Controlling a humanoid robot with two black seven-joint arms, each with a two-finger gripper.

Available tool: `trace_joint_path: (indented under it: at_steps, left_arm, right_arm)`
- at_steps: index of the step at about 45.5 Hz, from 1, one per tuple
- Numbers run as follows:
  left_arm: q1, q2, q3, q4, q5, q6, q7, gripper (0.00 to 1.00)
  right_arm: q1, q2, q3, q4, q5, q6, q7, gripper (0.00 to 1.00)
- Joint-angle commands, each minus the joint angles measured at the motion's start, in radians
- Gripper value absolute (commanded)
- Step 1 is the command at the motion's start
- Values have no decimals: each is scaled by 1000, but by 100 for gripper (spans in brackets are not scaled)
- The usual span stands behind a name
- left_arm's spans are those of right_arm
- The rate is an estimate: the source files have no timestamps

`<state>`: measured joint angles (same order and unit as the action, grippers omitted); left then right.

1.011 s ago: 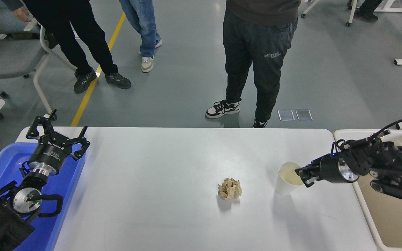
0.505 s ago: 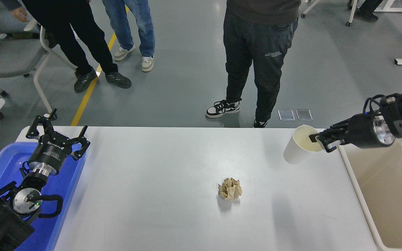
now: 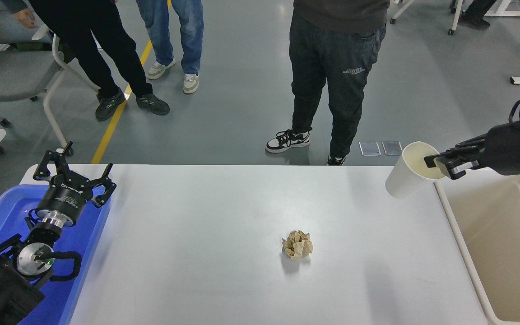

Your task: Clean the table surface

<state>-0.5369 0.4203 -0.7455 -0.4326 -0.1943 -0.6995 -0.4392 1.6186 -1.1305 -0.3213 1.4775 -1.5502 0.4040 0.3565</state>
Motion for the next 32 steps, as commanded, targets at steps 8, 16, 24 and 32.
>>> trace_joint_path:
  at_steps: [8, 16, 24, 32]
  left_arm:
    - [0, 0, 0, 0, 1, 0, -1, 100]
    - [0, 0, 0, 0, 0, 0, 0, 100]
    - [0, 0, 0, 0, 0, 0, -1, 100]
    - [0, 0, 0, 0, 1, 0, -1, 100]
  right_arm:
    - [-69, -136, -8, -92, -36, -7, 2, 0]
    - [-124, -181, -7, -172, -34, -45, 2, 0]
    - [-201, -184, -7, -259, -22, -108, 1, 0]
    - [-336, -173, 1, -379, 1, -220, 1, 0]
